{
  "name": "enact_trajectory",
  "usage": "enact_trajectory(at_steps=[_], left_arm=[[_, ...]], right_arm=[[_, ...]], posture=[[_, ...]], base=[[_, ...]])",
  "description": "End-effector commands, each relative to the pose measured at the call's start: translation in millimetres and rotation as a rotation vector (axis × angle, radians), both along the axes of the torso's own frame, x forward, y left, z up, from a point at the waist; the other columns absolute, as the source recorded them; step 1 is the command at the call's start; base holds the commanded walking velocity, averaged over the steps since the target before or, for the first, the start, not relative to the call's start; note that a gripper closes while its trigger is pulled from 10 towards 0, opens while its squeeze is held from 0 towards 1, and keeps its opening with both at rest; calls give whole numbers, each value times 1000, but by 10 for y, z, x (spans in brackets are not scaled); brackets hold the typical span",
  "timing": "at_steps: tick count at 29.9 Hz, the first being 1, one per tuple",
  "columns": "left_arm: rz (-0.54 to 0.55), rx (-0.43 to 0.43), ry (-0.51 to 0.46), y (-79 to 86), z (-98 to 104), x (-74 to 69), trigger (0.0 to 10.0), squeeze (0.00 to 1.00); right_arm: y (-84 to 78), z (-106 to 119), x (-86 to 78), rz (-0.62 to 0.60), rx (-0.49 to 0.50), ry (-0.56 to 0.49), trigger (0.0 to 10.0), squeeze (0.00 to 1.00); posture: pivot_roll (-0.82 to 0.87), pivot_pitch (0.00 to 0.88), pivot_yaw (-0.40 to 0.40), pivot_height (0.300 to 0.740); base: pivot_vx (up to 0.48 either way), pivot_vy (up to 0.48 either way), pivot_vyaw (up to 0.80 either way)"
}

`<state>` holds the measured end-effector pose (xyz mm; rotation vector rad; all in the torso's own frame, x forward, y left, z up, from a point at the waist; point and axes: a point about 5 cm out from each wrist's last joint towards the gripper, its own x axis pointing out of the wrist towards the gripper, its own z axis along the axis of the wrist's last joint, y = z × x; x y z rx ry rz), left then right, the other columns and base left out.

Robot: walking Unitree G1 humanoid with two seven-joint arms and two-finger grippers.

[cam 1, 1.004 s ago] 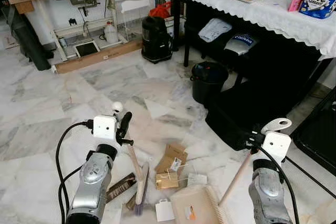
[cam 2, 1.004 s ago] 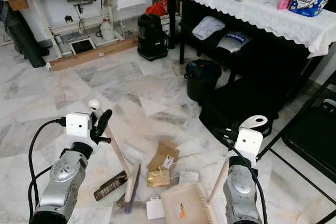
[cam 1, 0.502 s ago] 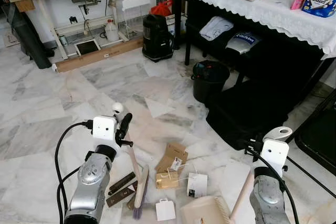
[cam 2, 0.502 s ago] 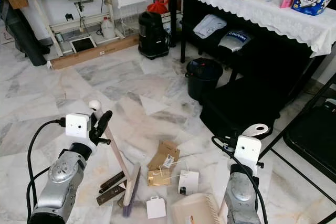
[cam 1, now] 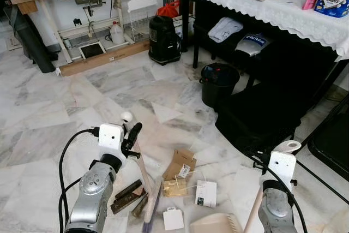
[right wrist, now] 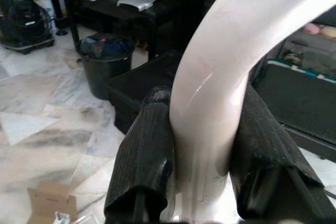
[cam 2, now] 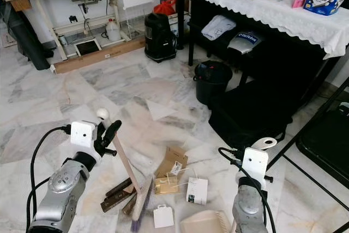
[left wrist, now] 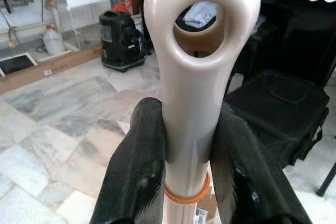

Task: Sweep floor

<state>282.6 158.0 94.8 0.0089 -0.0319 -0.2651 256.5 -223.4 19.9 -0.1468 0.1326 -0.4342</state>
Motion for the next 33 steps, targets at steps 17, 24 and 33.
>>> enact_trajectory(at_steps=[17,24,33], left_arm=[[-26,23,-20,87,131,-24,10000,0],[-29,29,-22,108,158,-23,10000,0],[-39,29,-13,98,162,-49,10000,0]], right_arm=[[-32,104,193,-29,-75,-47,10000,0],[31,13,152,-24,-69,-14,10000,0],[30,113,218,-26,-165,-64,10000,0]], posture=[[47,0,59,740],[63,0,64,740],[71,0,70,740]], base=[[0,0,0],[0,0,0],[0,0,0]])
